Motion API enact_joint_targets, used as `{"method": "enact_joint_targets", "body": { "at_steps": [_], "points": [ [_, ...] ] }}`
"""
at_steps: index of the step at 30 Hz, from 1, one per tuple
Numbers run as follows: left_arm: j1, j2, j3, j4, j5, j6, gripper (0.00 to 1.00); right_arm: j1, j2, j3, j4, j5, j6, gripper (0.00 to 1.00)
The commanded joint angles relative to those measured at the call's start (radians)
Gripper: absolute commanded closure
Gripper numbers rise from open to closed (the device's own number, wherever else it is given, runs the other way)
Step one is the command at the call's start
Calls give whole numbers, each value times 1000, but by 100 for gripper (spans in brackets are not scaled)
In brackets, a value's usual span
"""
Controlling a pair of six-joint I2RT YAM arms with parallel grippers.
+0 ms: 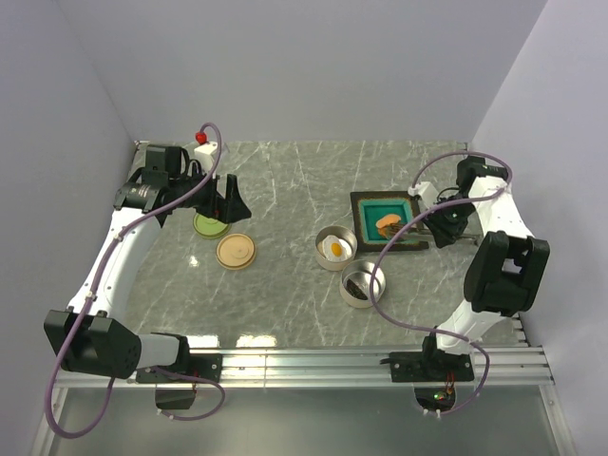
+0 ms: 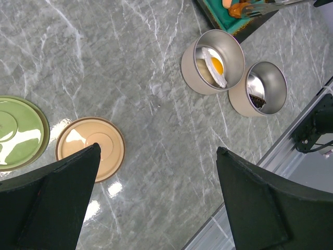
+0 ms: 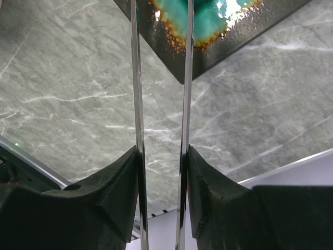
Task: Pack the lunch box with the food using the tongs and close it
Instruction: Pick up the food using the clamp, then place the food into the lunch box
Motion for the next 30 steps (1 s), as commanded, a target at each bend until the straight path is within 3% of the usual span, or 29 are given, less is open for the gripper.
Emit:
{"method": "enact_joint_targets", "body": {
  "at_steps": [1,12,24,30],
  "points": [
    [4,4,40,23,15,4,1,11,6,40,0,-10,20,63],
    [4,-5,44,21,23,2,1,5,-112,69,-98,-87,15,76],
    [4,-14,47,25,29,1,1,-2,-226,117,-247,-159,-2,76],
    [4,-21,36,31,37,-2,1,32,-397,11,-259,-164,-6,76]
  ]
}}
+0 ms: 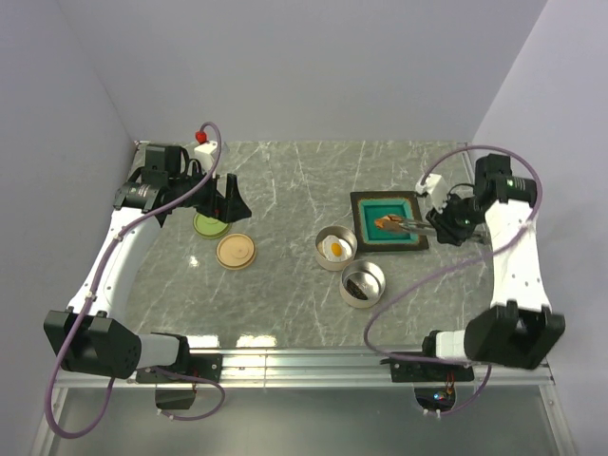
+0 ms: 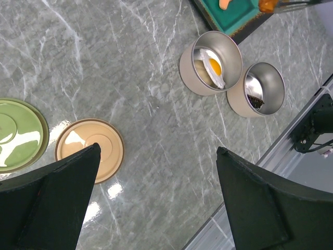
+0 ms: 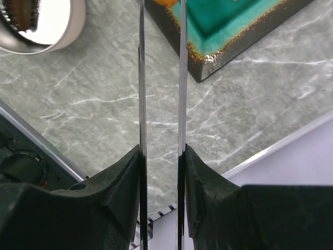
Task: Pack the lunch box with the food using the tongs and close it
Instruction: Place the food into the lunch box
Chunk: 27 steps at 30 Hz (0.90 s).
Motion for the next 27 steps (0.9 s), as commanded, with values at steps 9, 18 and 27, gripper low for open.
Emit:
{"method": "enact_joint_targets", "body": {
  "at_steps": [9,18,27],
  "points": [
    [4,-27,32,32,35,-5,1,174,-298,-266,-119,-20,42,76],
    [4,-35,21,32,34,-3,0,219,-350,-346,-110,-4,61,74],
    [4,-27,21,36,35,-3,1,232,-319,-281,-76,-33,111,50]
  ]
}}
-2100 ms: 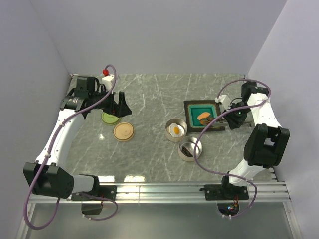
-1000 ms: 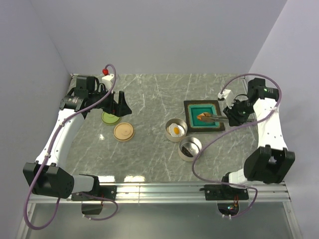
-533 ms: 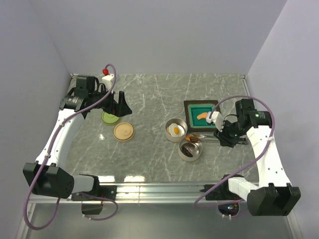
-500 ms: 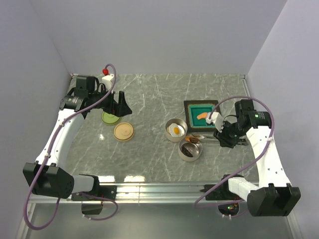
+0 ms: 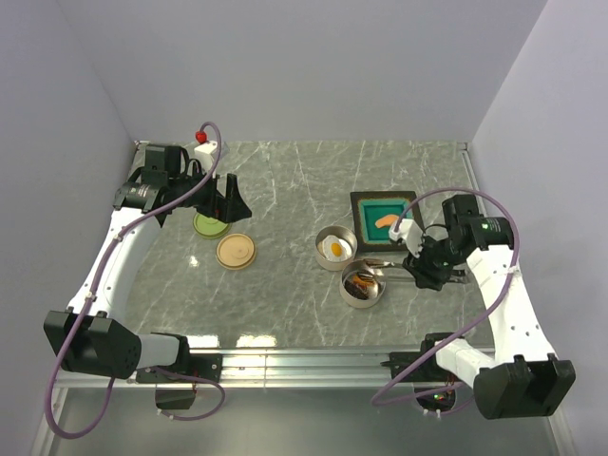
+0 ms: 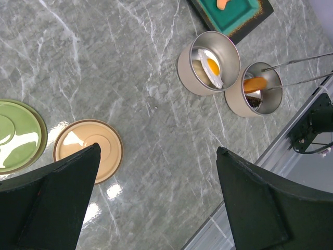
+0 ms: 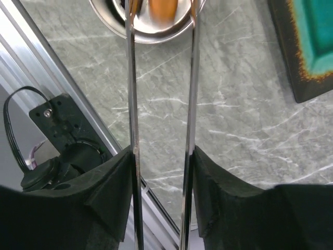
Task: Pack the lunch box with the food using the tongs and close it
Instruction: Place the food into the lunch box, then pick up the food using the clamp
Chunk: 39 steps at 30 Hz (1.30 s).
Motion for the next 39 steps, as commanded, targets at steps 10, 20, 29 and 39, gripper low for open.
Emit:
{"method": "enact_joint_targets", "body": {
  "at_steps": [10,20,29,39],
  "points": [
    [4,-26,32,28,16,2,0,-76,170,246,77,-131,276,47],
    [4,-26,4,50,25,-1,1,-265,365,352,115,-88,358,49],
    [4,-9,-5,64,35,1,1,-254,314,256,322,110,108,45],
    [4,8,0,62,34,5,0,-185,358,196,422,165,-44,43]
  ]
}}
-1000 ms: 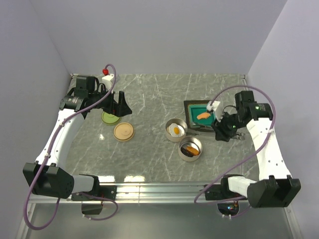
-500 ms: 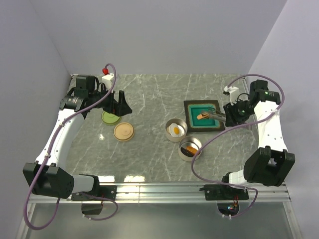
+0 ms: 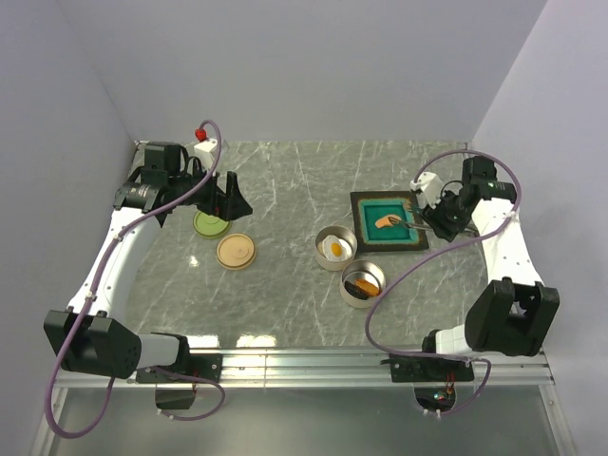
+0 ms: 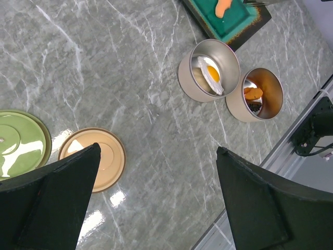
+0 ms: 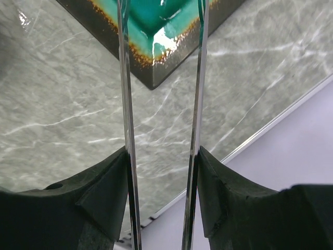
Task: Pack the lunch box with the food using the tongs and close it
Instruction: Pick up the food using the clamp
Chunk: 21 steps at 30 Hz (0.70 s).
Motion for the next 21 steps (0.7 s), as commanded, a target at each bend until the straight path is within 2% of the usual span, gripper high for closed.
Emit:
{"method": "enact_joint_targets", "body": {
  "at_steps": [1,12,21],
  "points": [
    [4,10,3,24,26,6,1,15,29,37,56,16,-74,43],
    [4,22,3,17,15,12,1,19,190,149,-7,-39,-129,41],
    [4,33,9,13,13,12,1,19,331,271,-139,-71,-150,41]
  ]
}}
